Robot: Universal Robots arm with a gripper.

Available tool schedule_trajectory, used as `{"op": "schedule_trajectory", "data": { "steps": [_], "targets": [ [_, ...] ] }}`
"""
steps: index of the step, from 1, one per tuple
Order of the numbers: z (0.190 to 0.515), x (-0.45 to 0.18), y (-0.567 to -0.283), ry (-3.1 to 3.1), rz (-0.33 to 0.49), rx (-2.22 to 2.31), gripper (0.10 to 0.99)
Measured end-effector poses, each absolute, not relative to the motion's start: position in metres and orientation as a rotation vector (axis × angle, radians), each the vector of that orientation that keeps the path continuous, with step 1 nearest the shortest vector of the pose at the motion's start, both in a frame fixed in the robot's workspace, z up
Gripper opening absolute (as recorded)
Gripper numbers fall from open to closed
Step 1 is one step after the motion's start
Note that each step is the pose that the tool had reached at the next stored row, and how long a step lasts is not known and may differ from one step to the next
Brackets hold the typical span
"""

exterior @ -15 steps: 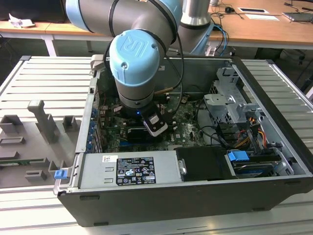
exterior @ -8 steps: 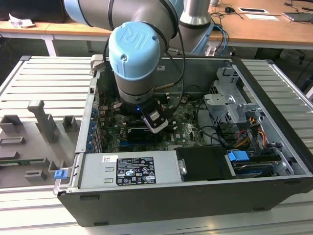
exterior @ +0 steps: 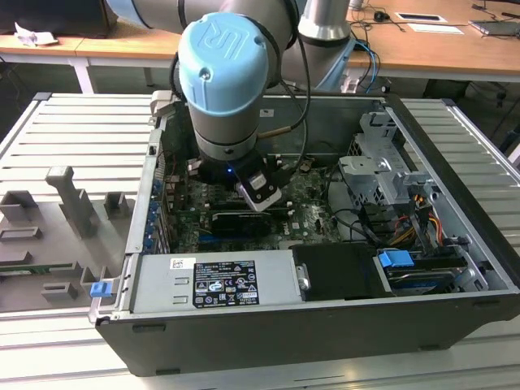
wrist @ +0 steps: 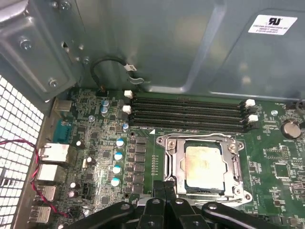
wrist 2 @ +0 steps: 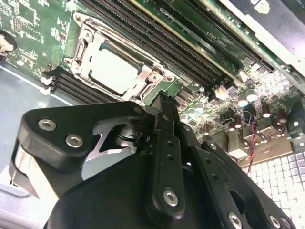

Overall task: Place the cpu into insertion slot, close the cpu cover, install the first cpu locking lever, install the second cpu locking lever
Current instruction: 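Install the second cpu locking lever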

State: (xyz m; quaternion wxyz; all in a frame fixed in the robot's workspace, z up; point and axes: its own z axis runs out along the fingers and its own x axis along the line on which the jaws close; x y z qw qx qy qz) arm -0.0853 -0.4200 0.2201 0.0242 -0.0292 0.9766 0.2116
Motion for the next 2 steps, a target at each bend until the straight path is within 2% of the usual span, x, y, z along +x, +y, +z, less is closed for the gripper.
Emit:
{"op": "schedule_trajectory", "data": {
  "steps": [2],
  "targets": [
    [0.2202,-0.0853,-0.4201,3.022,0.655,-0.09,0.106]
  ]
}}
